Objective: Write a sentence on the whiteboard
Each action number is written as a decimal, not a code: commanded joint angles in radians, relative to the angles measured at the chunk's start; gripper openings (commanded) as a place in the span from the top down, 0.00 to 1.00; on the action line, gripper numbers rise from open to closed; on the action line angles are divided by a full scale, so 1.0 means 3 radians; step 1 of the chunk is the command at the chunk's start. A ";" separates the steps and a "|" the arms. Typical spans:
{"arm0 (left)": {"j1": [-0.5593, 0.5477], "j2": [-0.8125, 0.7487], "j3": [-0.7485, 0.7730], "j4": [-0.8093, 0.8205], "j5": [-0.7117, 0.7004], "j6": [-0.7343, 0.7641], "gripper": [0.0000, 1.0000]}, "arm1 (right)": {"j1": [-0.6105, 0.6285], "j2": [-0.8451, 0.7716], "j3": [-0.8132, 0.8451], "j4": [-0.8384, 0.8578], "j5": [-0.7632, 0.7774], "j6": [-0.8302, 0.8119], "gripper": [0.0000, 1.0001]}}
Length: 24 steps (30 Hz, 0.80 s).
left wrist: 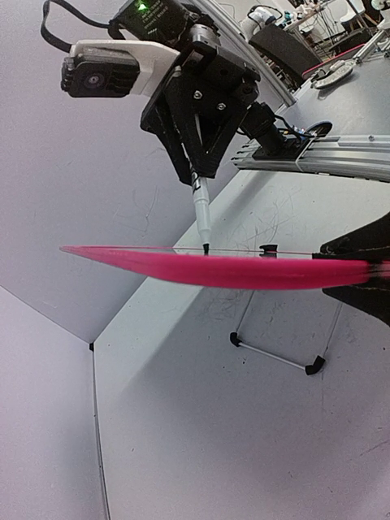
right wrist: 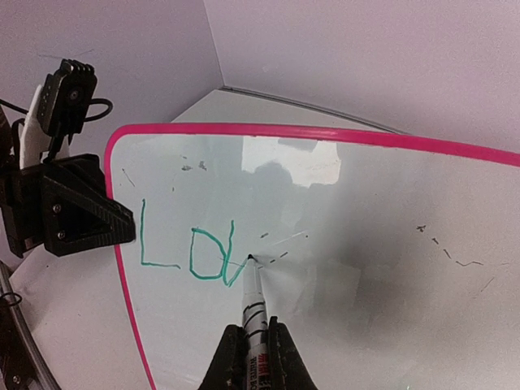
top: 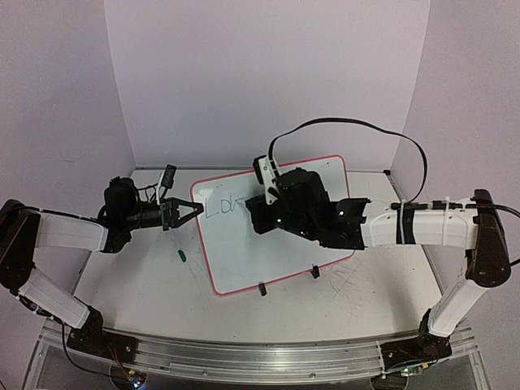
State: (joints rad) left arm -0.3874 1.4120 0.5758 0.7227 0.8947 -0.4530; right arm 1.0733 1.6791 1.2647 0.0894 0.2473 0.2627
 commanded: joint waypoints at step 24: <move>-0.0045 -0.0059 0.0085 -0.0092 0.0043 0.0239 1.00 | -0.0064 -0.0296 -0.0249 0.0263 -0.0219 0.0100 1.00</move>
State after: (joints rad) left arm -0.3874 1.4067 0.5758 0.7210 0.8974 -0.4486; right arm 1.0582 1.5647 1.1687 0.1335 0.2119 0.2778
